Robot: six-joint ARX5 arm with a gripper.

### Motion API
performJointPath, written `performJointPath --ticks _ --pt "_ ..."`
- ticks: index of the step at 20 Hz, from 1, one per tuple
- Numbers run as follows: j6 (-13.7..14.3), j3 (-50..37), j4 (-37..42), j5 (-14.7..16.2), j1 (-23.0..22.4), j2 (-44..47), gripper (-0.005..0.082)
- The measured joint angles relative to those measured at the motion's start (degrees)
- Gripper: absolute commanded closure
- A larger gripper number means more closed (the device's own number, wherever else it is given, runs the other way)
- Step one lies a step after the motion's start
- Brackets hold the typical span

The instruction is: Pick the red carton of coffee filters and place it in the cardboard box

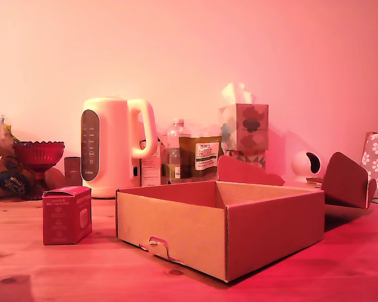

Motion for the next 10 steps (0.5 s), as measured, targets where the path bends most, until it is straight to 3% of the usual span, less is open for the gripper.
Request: performJointPath --ticks 10 --pt "0.0 0.0 1.53 0.04 0.0 0.0 0.0792"
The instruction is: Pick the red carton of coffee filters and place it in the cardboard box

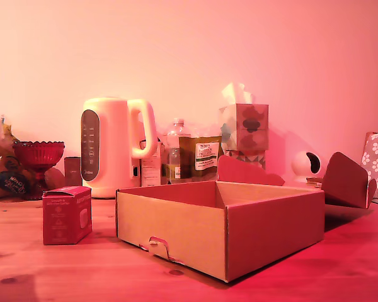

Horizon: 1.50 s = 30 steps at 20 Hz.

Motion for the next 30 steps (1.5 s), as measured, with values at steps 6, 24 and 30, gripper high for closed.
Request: performJointPath --ticks 6,24,30 --pt "-5.77 1.14 11.96 8.02 0.0 0.0 0.0792" --pt "-7.08 17.59 13.57 16.33 -11.17 43.15 0.067" --pt "-11.28 18.49 20.02 12.48 -13.66 52.24 -0.0012"
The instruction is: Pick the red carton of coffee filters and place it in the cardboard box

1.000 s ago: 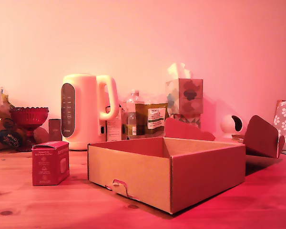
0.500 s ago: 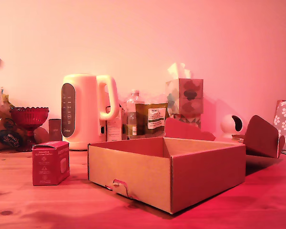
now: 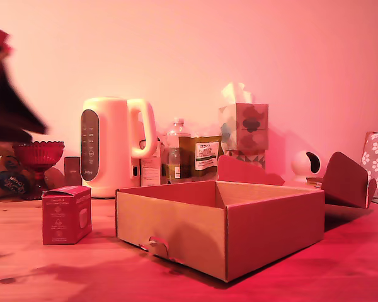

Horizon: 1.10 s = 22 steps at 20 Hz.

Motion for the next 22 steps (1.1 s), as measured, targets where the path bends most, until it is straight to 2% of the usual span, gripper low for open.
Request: performJointPath --ticks 1,4,6,7,12,22 --pt "-0.28 0.87 0.2 -0.76 -0.72 1.46 -0.0012" --pt "-0.48 3.85 0.7 -6.91 -3.26 5.55 -0.0012" --pt "-0.63 5.42 0.83 -14.49 -5.05 8.66 -0.0012" --pt "-0.63 6.14 0.9 -16.74 -5.68 10.45 -0.0012" --pt "-0.33 8.07 4.13 -21.62 -6.08 18.4 -0.0012" --pt "0.72 11.8 11.32 -20.65 -5.01 31.21 -0.0011"
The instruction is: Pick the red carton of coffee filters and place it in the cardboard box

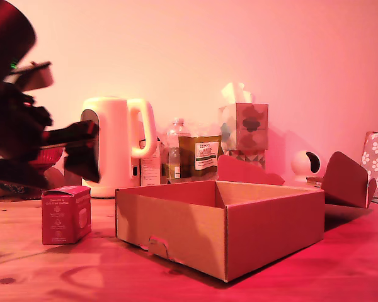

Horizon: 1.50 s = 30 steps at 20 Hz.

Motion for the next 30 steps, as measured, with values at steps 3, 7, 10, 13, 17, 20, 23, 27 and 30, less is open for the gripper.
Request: performJointPath --ticks 3,7,10,13,17,20,23,27,30 --pt "0.02 0.46 1.51 2.08 1.36 3.52 -0.0011" --pt "0.04 0.48 1.27 4.66 3.23 7.98 0.0073" --pt "0.87 0.79 0.5 5.88 3.3 7.89 0.0486" --pt "1.51 1.31 -0.57 6.54 3.3 7.89 0.0584" --pt "3.32 1.86 -7.19 6.67 3.28 4.02 0.0584" --pt "6.78 1.84 -13.44 6.67 3.23 -6.27 0.0584" --pt "7.43 1.88 -16.04 6.71 3.23 -17.79 0.0584" --pt "7.54 1.92 -15.89 10.47 2.51 -22.95 0.0584" --pt "7.56 1.92 -11.23 13.16 -1.22 -22.18 0.0584"
